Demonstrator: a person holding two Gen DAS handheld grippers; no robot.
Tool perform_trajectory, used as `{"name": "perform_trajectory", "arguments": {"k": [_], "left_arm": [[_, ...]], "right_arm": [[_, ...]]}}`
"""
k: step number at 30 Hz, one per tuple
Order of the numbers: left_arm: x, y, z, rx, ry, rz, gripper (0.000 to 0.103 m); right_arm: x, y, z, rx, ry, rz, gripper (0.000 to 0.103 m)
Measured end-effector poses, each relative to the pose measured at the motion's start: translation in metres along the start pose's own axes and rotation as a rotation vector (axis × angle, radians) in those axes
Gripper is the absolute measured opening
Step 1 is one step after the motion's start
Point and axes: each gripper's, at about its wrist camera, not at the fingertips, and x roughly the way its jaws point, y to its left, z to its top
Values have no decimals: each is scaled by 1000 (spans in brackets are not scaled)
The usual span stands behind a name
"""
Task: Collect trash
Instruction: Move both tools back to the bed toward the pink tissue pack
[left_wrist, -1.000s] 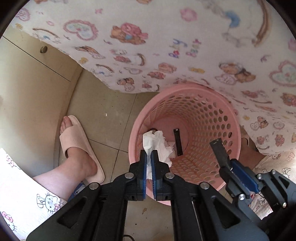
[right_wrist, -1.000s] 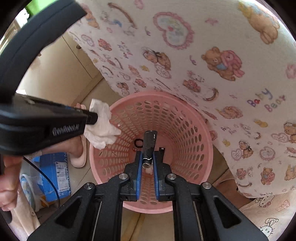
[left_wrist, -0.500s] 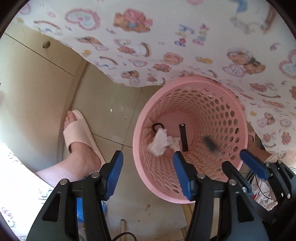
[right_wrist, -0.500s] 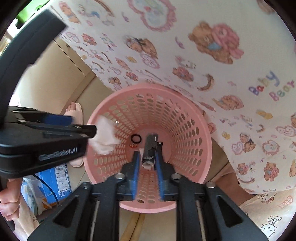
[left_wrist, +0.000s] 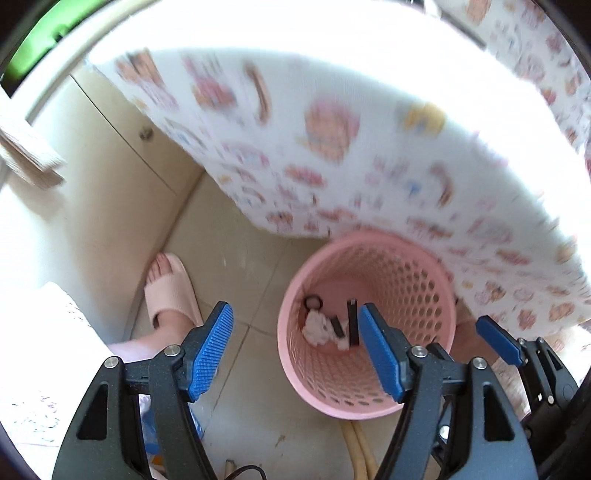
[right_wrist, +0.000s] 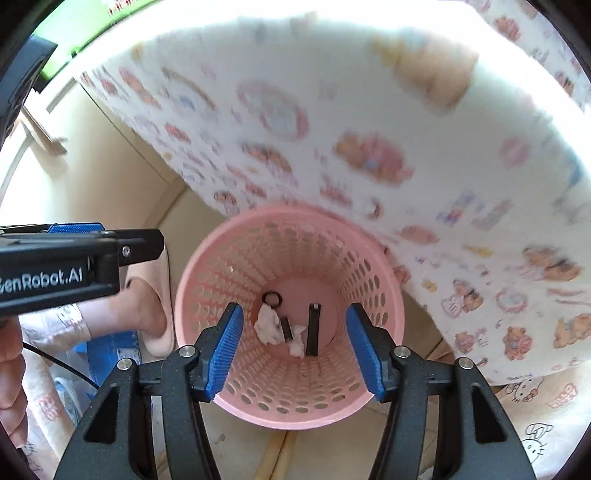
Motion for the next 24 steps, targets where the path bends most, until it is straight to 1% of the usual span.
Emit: {"name": "perform_trajectory", "arguments": {"k": [3, 5, 8, 12, 14, 18, 21, 24], "left_arm": [[-25, 2, 3, 7, -81, 8, 76], [-41, 4, 9, 5, -121, -2, 80], [-66, 9, 22, 1, -168, -17, 84], [-94, 5, 45, 36, -212, -20, 91], [-106, 3, 59, 56, -228, -27, 92], [-126, -8, 92, 88, -279, 7, 93], [-140, -9, 118, 87, -320, -14, 94], [-151, -11, 142, 99, -371, -16, 97]], "right_arm": [[-27, 3, 4, -12, -85, 3, 60], [-45, 3, 7, -19, -138, 10, 62], [-74, -1, 14, -5, -216, 25, 64], [-109, -13, 31, 20, -312, 23, 67], [-124, -19, 46, 16, -352, 12, 67], [-147, -35, 82, 24, -404, -13, 71], [-162, -50, 114, 48, -437, -18, 71], [-174, -58, 142, 36, -483, -54, 74]]}}
